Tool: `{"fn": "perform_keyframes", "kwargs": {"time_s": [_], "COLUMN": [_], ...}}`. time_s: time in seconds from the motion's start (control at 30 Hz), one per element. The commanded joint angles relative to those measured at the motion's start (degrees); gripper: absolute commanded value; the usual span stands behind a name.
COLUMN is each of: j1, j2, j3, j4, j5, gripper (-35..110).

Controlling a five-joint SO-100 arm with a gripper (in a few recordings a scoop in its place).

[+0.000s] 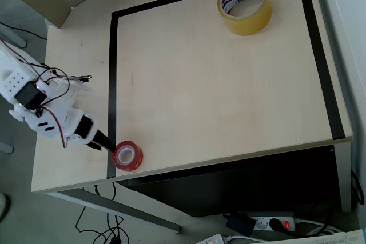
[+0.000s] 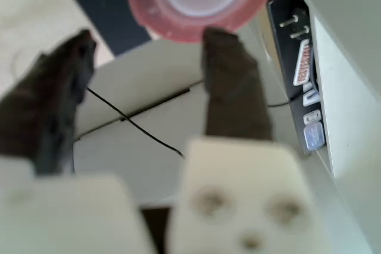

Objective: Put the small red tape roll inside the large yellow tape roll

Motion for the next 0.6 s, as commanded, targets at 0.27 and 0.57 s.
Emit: {"fn": "perform_keyframes", "kwargs": {"time_s": [0.27,0.57], "j1": [-0.6,-1.8], "j2": [-7.7,-11.4], "j3": [0.1,-1.1], "j4": [-5.7,-7.1], "j5": [-21.2,-19.5], "gripper": [18,1]}}
